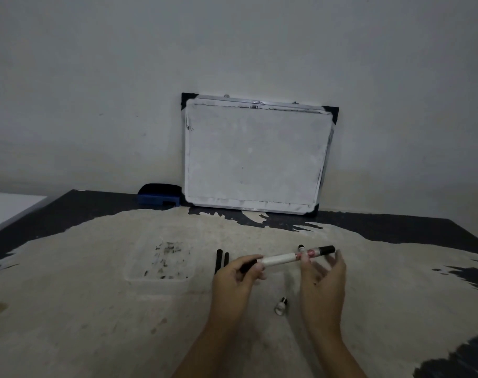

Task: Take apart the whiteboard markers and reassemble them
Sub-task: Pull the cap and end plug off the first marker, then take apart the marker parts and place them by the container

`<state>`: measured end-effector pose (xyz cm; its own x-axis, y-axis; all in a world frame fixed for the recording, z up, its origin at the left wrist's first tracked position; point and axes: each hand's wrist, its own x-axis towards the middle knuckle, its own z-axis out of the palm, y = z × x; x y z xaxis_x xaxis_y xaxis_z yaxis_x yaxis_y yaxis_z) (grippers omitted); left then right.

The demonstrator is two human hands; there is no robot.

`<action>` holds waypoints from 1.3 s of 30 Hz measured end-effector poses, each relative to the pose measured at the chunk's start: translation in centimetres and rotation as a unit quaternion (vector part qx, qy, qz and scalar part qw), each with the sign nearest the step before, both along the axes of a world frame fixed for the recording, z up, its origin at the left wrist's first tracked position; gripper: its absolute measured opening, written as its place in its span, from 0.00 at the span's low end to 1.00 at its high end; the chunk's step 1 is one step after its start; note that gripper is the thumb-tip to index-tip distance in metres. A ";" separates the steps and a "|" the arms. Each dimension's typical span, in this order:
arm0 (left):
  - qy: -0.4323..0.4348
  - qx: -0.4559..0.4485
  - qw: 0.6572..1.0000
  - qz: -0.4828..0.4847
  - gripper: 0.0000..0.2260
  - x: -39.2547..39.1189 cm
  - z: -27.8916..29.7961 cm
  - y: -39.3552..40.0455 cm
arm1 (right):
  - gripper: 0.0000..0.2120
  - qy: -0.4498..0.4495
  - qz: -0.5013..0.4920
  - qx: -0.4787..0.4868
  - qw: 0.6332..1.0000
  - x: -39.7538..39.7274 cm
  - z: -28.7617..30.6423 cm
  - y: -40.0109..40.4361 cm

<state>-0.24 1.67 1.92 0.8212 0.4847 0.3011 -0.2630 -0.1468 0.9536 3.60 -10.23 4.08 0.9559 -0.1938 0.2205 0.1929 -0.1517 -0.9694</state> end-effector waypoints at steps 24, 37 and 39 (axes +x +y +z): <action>0.071 0.286 0.915 0.275 0.11 -4.9 3.6 9.4 | 0.18 -0.306 0.032 -0.433 0.847 1.2 -1.6 -1.4; 0.174 0.337 0.888 0.261 0.10 -4.6 2.9 9.4 | 0.18 -0.301 0.038 -0.439 0.846 1.0 -2.0 -0.9; 0.110 0.334 0.900 0.256 0.10 -4.5 3.4 8.7 | 0.16 -0.307 0.033 -0.409 0.859 0.9 -2.0 -0.7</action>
